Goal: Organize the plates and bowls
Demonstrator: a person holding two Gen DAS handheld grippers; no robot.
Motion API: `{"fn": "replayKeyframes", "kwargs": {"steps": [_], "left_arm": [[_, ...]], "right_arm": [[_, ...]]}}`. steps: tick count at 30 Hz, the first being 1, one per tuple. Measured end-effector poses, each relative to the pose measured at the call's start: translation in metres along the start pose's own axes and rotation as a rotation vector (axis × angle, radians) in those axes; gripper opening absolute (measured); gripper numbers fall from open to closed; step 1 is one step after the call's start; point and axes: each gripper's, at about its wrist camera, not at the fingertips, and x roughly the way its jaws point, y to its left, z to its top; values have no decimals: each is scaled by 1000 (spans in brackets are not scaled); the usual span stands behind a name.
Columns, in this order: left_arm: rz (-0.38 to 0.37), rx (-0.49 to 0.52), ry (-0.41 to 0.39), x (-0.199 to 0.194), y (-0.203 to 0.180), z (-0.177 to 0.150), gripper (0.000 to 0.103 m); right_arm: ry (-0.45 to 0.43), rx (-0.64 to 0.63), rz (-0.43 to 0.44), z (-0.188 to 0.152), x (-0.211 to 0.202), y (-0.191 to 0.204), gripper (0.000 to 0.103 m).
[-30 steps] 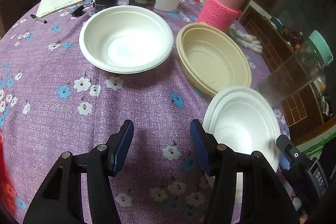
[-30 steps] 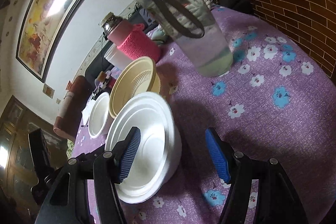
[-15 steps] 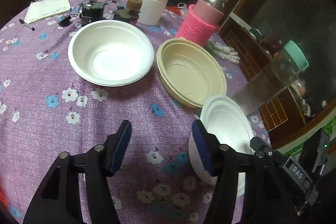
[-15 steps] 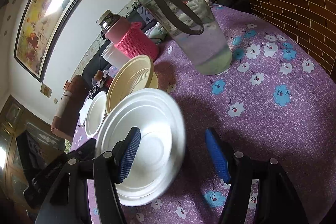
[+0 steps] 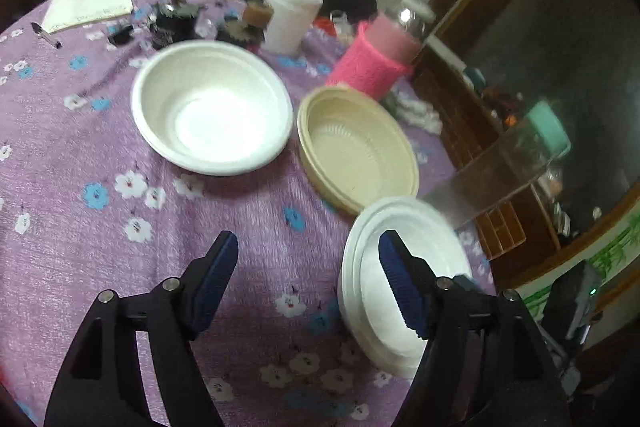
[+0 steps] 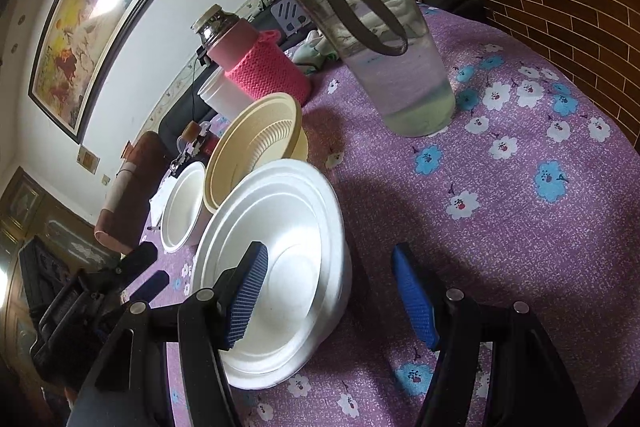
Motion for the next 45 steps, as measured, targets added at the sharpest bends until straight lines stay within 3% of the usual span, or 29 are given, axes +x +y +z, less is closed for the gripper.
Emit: {"fn": "replayKeyframes", "kwargs": {"steps": [2,4,15,21,29,41,45], "left_arm": [[-27,9,49,10,-4,-4,72],[2,36,77,17,-10,-8,72],[26,148,95,28,-35,-27,72],[83,170,84,32,-35,-29,72],[180,224,58,35,-36,-34,72],[144,257,51,33,-43,-38,48],[143,270,45,32,-45,-39,44]], "right_arm": [[1,-2,0,0,1,1,67],[2,-3,4,1,1,1,67],[4,-23,-17,0,3,3,65],[20,-45,-42,-2,8,6,55],[57,-30,-79,-2,17,1,34],[36,-83,-94,-4,17,10,20],[27,-108,-119,-5,19,14,17]]}}
